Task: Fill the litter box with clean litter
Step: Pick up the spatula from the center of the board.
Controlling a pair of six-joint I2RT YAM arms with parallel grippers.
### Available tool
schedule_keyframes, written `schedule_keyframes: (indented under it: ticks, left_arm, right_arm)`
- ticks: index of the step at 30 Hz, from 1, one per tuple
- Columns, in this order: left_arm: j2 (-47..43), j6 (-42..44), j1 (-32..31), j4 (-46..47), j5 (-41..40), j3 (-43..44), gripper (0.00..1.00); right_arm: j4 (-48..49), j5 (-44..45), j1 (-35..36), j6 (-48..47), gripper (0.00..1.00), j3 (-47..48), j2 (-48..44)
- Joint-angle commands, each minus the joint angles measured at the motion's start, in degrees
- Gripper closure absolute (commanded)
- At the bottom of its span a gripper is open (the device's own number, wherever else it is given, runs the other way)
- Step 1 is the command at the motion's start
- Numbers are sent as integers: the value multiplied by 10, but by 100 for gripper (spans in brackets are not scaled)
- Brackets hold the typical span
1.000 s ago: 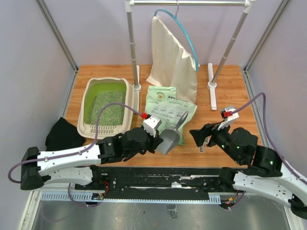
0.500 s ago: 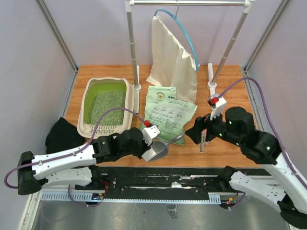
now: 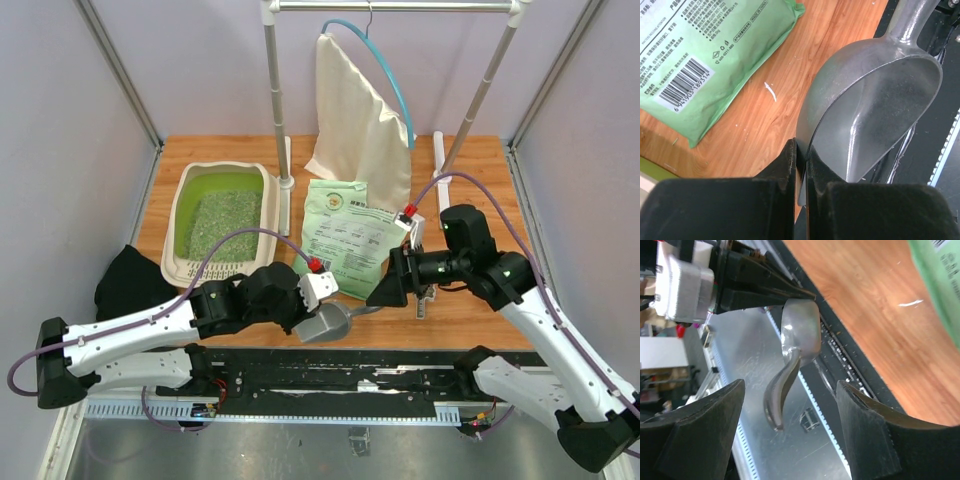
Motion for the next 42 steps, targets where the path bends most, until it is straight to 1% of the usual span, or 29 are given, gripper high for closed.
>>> schedule_keyframes:
  ticks: [1,5,7,12,14,20,22,24,25,27,30,31,32,33,34,35,36,37,39,42]
  left_arm:
    - [-2,12,4,20,15,28,100]
    - [2,18,5,21,14,33,99]
    - [7,19,5,19,15,35,100]
    - [24,13,5,16,13,38,100]
    - [33,7,5,15,2,43,100]
    - [46,-7,5,14,-20,56,100]
    - [45,-12,5,14,-26,57,100]
    - [44,-14,5,11,-26,59,100]
    - [43,-14,5,9,-26,58,100]
    - [40,-14,5,7,-26,56,100]
    - [34,-17,4,10,-24,53,100]
    - [30,-21,5,12,-27,52,99]
    - [27,-26,5,16,-36,50,96]
    - [23,-35,5,20,-49,48,85]
    - [18,-50,5,24,-69,46,64]
    - [12,-76,6,28,-92,42,41]
    - [7,-114,14,30,-104,38,20]
    - [2,-139,33,34,-97,32,13]
    - [-19,-187,80,58,-71,6,4]
    - [-82,-241,149,145,-8,-57,0]
  right_arm:
    - [4,-78,10,-4,26,-21,15]
    - [6,-67,30,-8,31,-22,15]
    - [7,-62,33,-9,38,-21,15]
    - [8,-51,39,-9,51,-24,16]
    - [8,-45,44,-5,58,-24,19]
    - [-6,-10,68,-3,65,-18,26]
    - [-11,-6,72,-4,69,-17,28]
    - [-13,0,73,-4,69,-16,29]
    - [-12,8,73,-4,71,-17,28]
    - [-10,24,73,-1,82,-17,27]
    - [-2,57,73,9,94,-14,22]
    - [6,65,73,18,97,-16,20]
    - [16,72,73,25,99,-20,17]
    - [24,78,73,30,99,-24,14]
    - [29,88,73,33,99,-24,11]
    - [30,98,73,33,99,-25,7]
    - [30,112,73,32,99,-25,3]
    - [30,133,73,32,99,-25,-4]
    - [33,179,73,36,99,-31,-21]
    - [38,233,71,38,99,-38,-45]
